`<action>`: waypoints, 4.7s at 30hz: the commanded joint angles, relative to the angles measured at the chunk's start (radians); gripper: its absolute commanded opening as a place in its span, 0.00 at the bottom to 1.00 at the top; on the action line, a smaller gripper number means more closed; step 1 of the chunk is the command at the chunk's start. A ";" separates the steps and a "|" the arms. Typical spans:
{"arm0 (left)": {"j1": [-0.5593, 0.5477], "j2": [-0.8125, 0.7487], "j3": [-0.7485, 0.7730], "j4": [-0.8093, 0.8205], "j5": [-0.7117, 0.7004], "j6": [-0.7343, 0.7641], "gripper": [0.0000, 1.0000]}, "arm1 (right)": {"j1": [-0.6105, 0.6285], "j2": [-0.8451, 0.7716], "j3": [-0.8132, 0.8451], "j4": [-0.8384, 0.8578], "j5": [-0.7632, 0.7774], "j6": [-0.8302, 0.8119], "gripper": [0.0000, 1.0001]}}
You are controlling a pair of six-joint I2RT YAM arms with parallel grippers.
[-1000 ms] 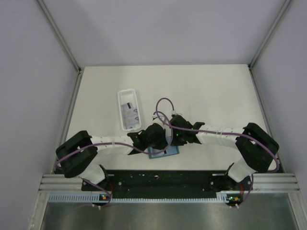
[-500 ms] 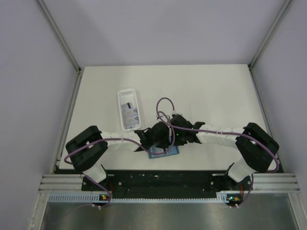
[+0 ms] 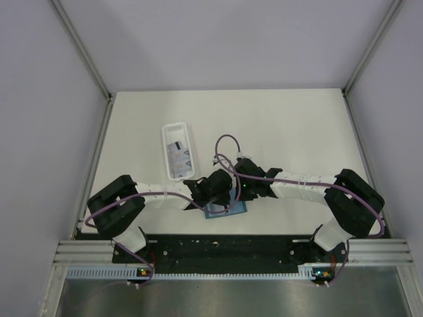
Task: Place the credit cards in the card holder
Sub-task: Pick up the storage box at the center of the board.
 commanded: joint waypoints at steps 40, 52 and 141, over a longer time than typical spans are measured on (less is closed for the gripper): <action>0.003 -0.176 -0.159 -0.080 0.104 0.174 0.00 | -0.002 0.038 -0.016 -0.033 0.025 -0.005 0.00; 0.021 -0.362 -0.064 -0.141 -0.046 0.136 0.00 | -0.002 -0.051 -0.062 -0.088 0.030 0.050 0.00; 0.765 -0.581 -0.127 -0.256 0.066 0.064 0.54 | -0.048 0.466 0.704 -0.082 -0.181 -0.173 0.00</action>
